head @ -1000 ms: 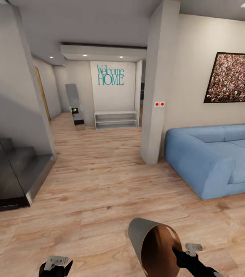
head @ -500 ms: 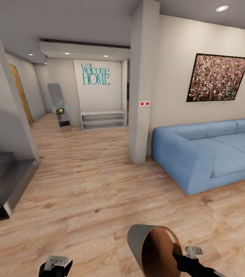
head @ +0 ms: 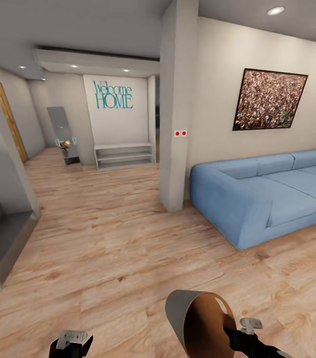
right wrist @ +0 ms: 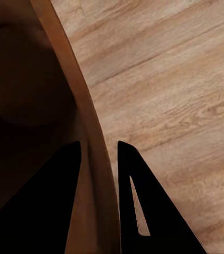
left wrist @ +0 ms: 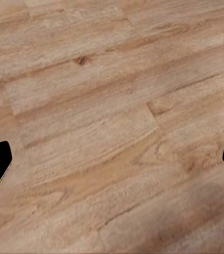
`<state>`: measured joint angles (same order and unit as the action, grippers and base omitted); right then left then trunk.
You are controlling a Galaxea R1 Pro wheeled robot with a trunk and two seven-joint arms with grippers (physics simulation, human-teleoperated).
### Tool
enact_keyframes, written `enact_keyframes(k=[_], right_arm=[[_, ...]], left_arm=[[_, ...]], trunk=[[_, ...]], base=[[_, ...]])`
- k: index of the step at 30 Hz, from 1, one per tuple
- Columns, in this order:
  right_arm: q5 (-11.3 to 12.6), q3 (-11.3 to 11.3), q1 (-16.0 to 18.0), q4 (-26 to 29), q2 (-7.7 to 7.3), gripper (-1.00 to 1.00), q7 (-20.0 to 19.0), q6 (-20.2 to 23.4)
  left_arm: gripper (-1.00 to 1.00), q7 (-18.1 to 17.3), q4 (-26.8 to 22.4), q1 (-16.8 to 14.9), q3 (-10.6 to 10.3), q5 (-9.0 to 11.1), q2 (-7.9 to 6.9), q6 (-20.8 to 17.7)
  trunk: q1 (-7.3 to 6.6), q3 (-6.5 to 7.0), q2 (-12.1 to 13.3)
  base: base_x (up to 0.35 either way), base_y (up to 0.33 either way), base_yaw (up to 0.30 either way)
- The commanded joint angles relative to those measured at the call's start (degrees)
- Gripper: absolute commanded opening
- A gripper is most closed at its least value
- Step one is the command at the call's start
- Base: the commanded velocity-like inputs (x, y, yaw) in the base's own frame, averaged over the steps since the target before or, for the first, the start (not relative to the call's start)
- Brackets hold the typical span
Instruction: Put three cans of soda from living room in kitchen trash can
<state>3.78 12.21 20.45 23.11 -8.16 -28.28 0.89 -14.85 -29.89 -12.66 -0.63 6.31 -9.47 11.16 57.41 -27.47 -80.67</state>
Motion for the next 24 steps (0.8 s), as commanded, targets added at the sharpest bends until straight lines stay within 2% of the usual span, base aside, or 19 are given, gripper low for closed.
enact_keyframes(k=[1,14,24], right_arm=[[0.6,0.2,0.0,0.1,0.0,-1.0,-0.5,0.1],[0.7,0.2,0.0,0.1,-0.22,-1.0,-0.6,0.2],[0.8,0.2,0.0,0.1,-0.44,-1.0,-0.7,0.5]], left_arm=[[1.0,0.0,0.0,0.0,0.0,0.0,0.0,0.0],[1.0,0.0,0.0,0.0,0.0,-0.2,0.01,0.0],[1.0,0.1,0.0,0.0,0.1,0.2,0.05,-0.1]], trunk=[[0.0,-0.01,0.0],[0.0,-0.07,0.0],[0.0,-0.07,0.0]], base=[[0.107,0.295,-0.223],[0.091,0.3,-0.233],[0.016,0.057,-0.236]])
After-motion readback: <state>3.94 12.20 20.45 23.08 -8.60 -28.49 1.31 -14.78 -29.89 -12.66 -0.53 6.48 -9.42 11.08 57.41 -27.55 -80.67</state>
